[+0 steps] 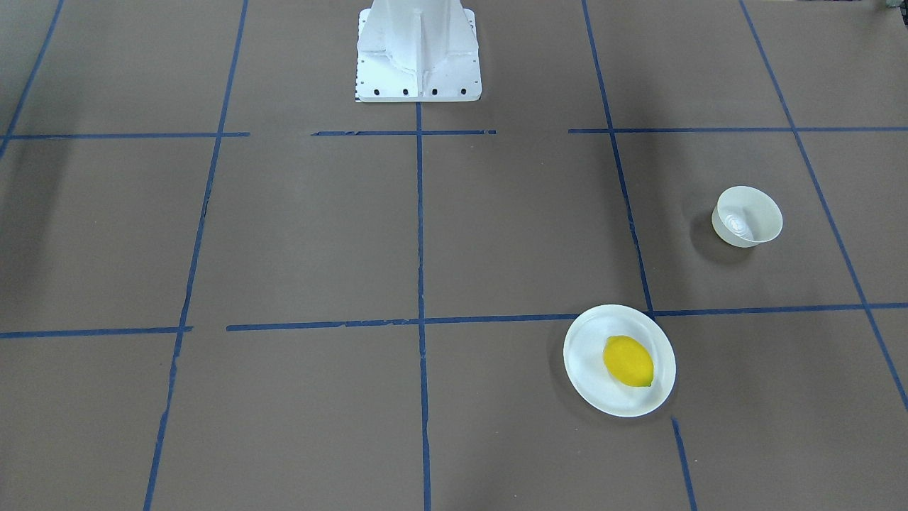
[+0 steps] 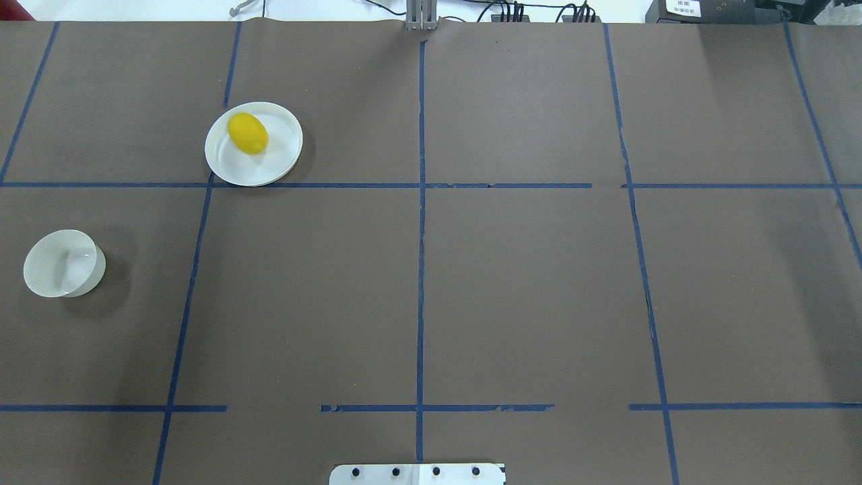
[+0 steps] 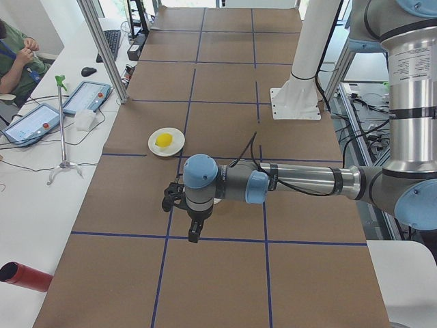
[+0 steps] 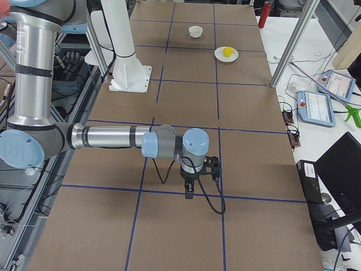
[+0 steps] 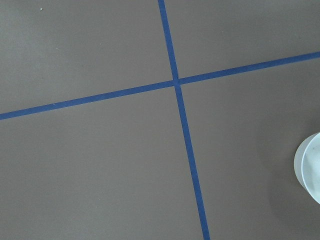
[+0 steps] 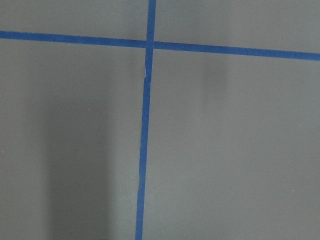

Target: Move lemon from plate to bowl

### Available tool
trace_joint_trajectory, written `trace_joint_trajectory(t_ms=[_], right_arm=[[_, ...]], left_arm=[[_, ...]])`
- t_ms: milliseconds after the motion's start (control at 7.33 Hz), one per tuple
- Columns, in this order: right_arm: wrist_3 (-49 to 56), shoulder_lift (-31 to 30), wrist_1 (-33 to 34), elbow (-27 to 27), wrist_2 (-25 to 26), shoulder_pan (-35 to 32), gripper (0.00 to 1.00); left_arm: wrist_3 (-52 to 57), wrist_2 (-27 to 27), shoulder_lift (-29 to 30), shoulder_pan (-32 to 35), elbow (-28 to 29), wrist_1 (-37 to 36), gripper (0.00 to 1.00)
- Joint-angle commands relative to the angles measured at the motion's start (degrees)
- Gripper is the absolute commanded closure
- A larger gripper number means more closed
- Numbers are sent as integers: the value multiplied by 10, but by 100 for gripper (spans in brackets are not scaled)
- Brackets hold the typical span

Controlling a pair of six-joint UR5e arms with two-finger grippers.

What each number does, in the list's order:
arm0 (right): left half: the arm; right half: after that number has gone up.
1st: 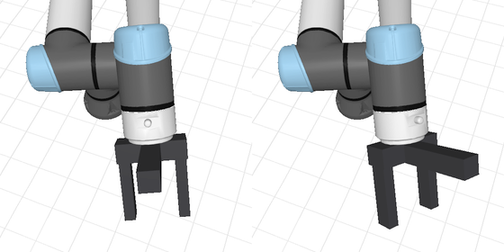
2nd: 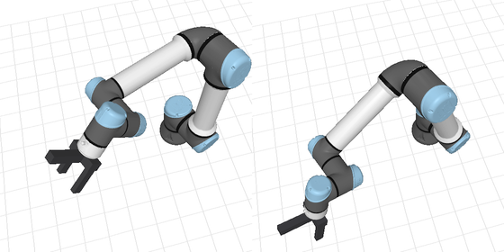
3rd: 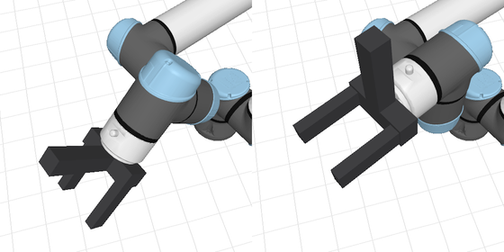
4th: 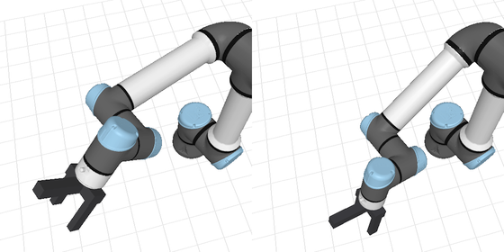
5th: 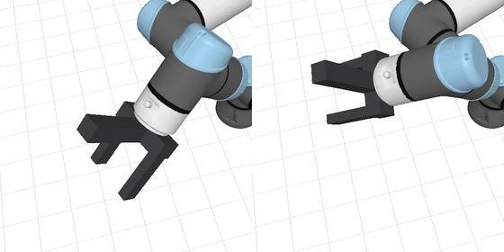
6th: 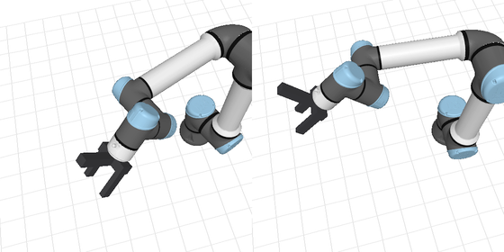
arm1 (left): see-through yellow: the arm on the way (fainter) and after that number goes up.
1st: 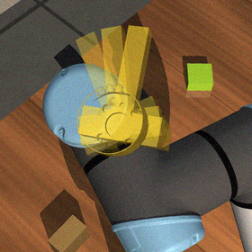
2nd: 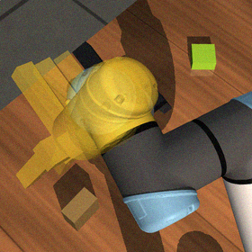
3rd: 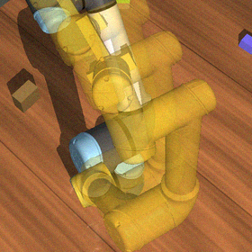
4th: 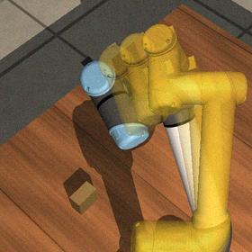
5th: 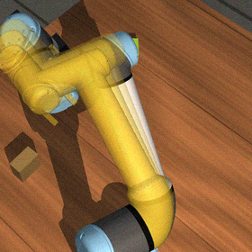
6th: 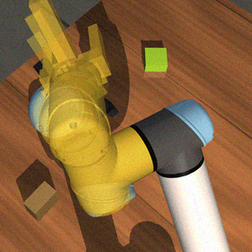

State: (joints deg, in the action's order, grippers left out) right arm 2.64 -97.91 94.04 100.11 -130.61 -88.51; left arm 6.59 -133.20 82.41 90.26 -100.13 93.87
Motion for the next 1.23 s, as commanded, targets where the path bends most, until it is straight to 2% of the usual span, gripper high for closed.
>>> trace_joint_trajectory(t_ms=[0, 409, 545, 682, 818, 1091], right_arm=[[0, 0, 0, 0, 0, 0, 0], [0, 0, 0, 0, 0, 0, 0], [0, 0, 0, 0, 0, 0, 0], [0, 0, 0, 0, 0, 0, 0], [0, 0, 0, 0, 0, 0, 0], [0, 0, 0, 0, 0, 0, 0]], left_arm=[[-1, 0, -1, 0, 9, -1, 0], [3, 2, -1, 0, 2, 2, 0], [-1, 1, 3, -3, -3, 30, 0], [-54, 1, 2, -3, -2, 91, 0], [-134, 2, 24, -6, -4, 112, 0], [-251, 3, 98, -54, 16, 101, 0]])
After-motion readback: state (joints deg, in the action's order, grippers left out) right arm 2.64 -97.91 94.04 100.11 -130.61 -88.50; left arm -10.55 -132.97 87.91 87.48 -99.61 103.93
